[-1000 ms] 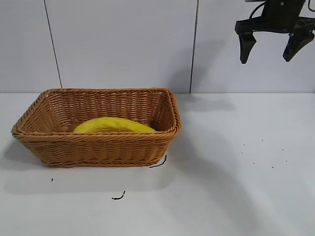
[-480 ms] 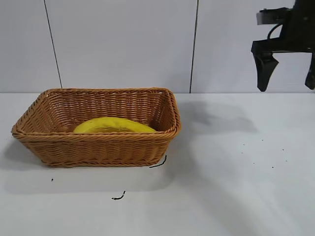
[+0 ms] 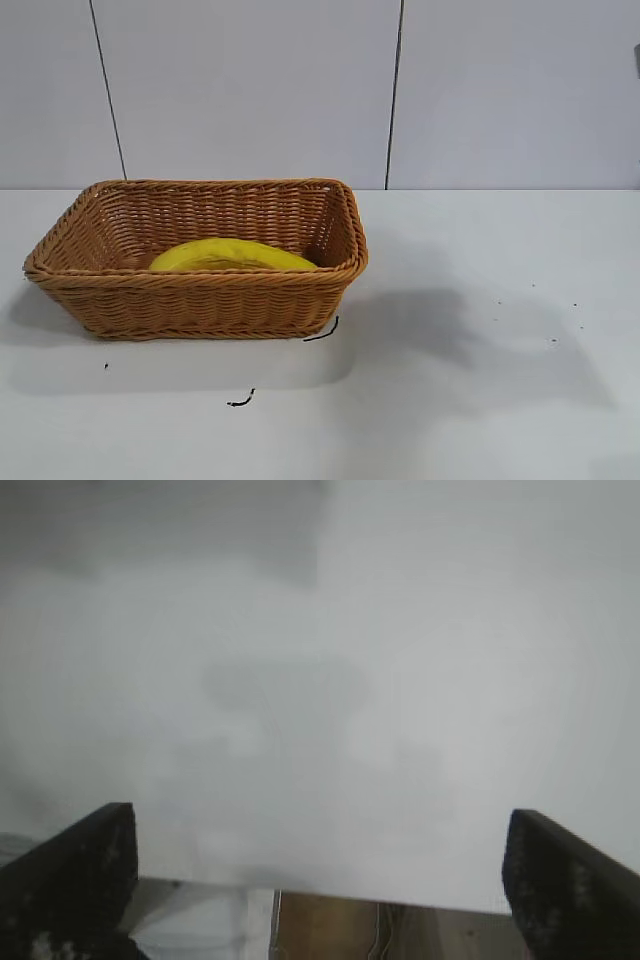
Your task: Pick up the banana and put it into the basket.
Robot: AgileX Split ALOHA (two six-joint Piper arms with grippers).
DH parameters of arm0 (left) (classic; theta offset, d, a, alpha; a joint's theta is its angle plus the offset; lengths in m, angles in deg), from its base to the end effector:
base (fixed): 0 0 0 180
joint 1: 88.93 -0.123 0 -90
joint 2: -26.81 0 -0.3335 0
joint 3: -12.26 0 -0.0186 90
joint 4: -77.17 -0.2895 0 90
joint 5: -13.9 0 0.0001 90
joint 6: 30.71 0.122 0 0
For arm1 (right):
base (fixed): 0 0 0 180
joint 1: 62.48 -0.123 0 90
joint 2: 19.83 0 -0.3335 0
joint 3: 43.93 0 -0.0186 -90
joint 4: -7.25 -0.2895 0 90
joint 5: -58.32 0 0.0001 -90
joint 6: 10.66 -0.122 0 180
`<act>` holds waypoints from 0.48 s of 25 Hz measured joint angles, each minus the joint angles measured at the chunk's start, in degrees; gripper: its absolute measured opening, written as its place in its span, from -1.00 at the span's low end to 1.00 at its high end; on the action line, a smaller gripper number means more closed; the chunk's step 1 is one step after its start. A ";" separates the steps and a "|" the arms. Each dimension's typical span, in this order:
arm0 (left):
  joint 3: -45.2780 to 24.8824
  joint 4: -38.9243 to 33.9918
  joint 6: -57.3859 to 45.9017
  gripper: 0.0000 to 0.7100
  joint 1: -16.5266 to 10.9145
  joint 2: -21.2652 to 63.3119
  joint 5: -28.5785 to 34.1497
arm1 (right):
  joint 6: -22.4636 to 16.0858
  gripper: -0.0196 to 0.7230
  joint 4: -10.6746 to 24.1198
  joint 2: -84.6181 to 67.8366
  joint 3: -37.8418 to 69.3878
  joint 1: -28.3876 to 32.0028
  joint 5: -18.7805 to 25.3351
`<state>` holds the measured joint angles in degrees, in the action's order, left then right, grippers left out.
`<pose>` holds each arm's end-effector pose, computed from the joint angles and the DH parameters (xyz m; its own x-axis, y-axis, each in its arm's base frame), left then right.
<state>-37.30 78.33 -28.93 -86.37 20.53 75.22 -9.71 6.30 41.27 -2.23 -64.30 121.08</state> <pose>0.0060 -0.0024 0.2817 -0.4546 0.0417 -0.8897 0.0702 0.9975 0.0109 0.1554 0.0067 0.2508 -0.9675 -0.0397 -0.2495 -0.0441 0.9990 0.0120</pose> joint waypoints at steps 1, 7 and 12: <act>0.00 0.00 0.00 0.79 0.00 0.00 0.00 | 0.15 0.88 0.00 -3.27 2.23 0.00 -1.38; 0.00 0.00 0.00 0.79 0.00 0.00 0.00 | 0.36 0.88 -0.05 -25.23 7.79 0.00 -3.75; 0.00 0.00 0.00 0.79 0.00 0.00 0.00 | 0.43 0.88 -0.11 -39.14 7.91 0.00 -4.09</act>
<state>-37.30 78.33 -28.93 -86.37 20.53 75.22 -9.29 6.19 2.12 5.68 -64.30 117.00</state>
